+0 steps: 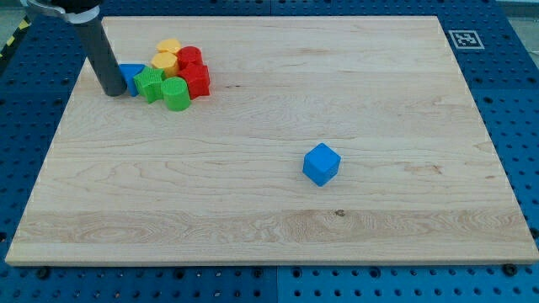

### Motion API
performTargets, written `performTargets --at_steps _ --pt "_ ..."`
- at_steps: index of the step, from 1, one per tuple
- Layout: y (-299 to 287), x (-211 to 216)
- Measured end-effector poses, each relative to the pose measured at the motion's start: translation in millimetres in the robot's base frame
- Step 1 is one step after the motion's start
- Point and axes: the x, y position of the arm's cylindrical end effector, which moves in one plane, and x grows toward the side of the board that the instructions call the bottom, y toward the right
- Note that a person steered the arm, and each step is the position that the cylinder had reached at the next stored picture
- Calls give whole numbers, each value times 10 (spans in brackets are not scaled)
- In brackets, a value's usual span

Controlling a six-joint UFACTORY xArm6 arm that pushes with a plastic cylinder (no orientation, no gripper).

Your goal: Move your arm towards the bottom center

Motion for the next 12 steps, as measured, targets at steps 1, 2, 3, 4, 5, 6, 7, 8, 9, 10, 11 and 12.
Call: performTargets --at_steps 1,2,3,4,5,6,7,8,9,10,11,12 --pt "21 -42" --pt "21 -52" --pt "21 -89" --pt "-34 248" --pt "-83 710" --pt "-83 730" --pt "-82 794" --pt "62 1180" --pt "166 1231" --pt "621 1553" --pt "756 1585" --pt "831 1634"
